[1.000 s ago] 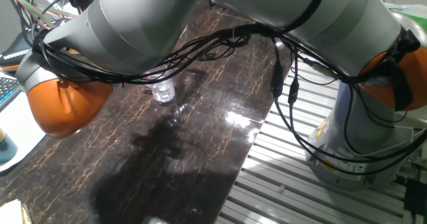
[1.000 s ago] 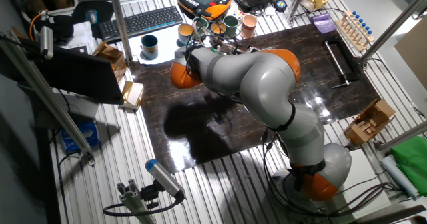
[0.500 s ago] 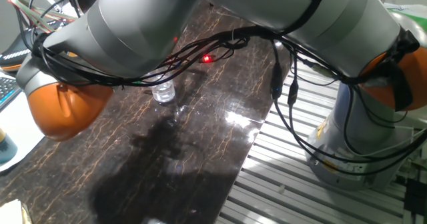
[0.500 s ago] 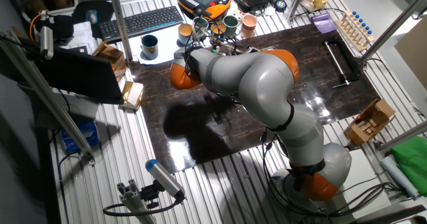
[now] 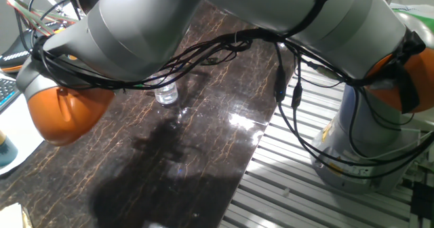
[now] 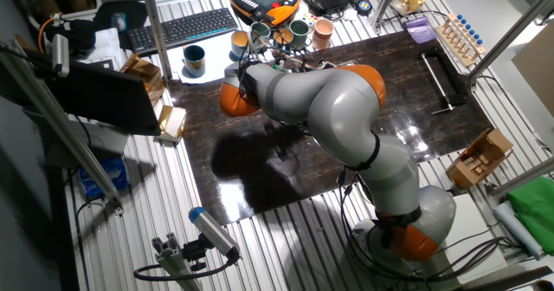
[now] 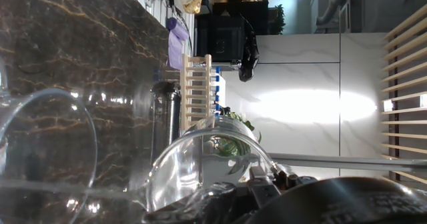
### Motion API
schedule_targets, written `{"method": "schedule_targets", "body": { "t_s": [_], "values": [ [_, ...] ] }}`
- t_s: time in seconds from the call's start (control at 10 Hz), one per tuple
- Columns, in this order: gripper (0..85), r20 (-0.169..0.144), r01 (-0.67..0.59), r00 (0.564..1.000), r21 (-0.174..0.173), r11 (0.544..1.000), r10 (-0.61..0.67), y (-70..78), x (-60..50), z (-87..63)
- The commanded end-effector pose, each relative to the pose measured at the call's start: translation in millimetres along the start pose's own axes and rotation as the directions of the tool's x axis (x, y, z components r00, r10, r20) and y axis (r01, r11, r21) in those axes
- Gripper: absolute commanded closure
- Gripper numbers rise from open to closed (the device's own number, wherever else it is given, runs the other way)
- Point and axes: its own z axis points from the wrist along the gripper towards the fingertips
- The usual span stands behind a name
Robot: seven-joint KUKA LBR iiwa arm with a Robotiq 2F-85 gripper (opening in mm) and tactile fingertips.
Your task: Pour the water from one cup into another empty cup
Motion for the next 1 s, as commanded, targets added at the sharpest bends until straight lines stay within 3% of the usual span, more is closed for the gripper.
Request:
{"method": "schedule_targets", "body": {
  "t_s": [0.0,0.9],
  "values": [
    [84.3,0.000,0.000,1.000,0.002,1.000,0.000,0.6,-0.5,0.0],
    [84.3,-0.002,0.004,1.000,0.039,0.999,-0.004,13.0,-6.6,-1.8]
  ]
}}
